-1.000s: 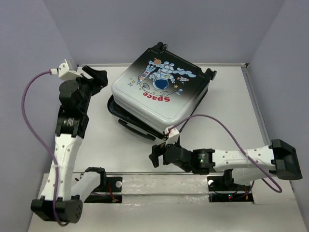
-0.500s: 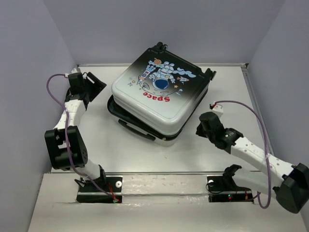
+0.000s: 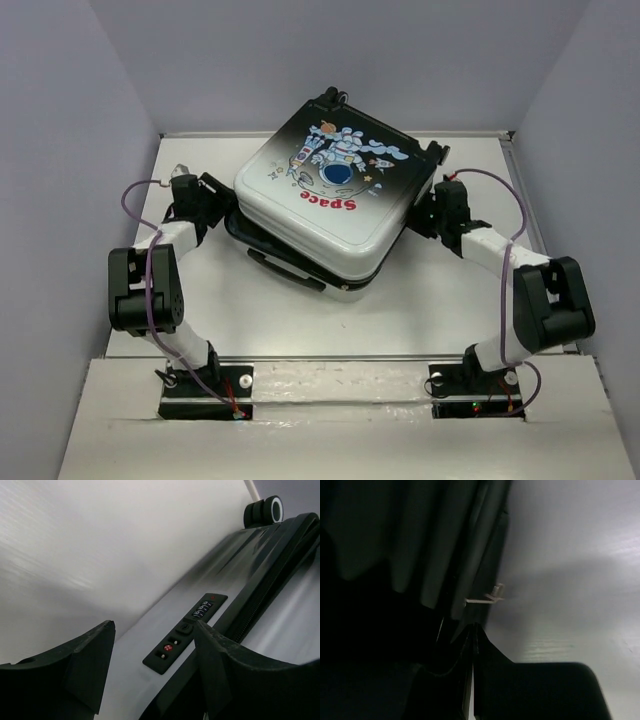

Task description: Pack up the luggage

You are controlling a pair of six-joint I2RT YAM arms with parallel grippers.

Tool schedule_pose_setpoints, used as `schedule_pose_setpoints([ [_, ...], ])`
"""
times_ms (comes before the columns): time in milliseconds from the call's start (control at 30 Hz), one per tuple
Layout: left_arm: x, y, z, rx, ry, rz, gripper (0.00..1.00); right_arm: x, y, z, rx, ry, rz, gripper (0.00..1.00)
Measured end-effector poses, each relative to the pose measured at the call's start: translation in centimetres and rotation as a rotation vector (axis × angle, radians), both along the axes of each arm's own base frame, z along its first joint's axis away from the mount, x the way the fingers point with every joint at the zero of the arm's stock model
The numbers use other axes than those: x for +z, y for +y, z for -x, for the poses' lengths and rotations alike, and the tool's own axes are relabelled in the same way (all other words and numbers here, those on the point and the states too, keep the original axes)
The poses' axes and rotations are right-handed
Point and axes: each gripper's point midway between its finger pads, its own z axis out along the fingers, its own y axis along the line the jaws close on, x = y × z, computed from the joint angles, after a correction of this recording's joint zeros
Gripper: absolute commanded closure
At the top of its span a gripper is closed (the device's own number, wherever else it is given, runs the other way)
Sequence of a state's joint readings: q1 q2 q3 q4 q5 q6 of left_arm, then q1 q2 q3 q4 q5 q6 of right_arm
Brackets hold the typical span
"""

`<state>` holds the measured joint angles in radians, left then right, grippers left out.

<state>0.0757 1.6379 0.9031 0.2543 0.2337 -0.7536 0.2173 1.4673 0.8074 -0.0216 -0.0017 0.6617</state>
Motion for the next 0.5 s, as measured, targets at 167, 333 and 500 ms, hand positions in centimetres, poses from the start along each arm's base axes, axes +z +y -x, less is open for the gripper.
schedule_pose_setpoints([
  [167, 0.0, -1.3, 2.0, 0.057, -0.085, -0.028, 0.27, 0.7, 1.2, -3.0, 0.076, -0.026, -0.05, 0.92],
  [333, 0.5, -3.2, 7.8, 0.094, -0.161, -0.047, 0.29, 1.3, 0.2, -5.6, 0.14, -0.073, -0.03, 0.92],
  [500, 0.8, -4.6, 13.7, 0.112, -0.197, -0.056, 0.29, 2.0, 0.1, -7.2, 0.221, -0.117, 0.012, 0.91],
])
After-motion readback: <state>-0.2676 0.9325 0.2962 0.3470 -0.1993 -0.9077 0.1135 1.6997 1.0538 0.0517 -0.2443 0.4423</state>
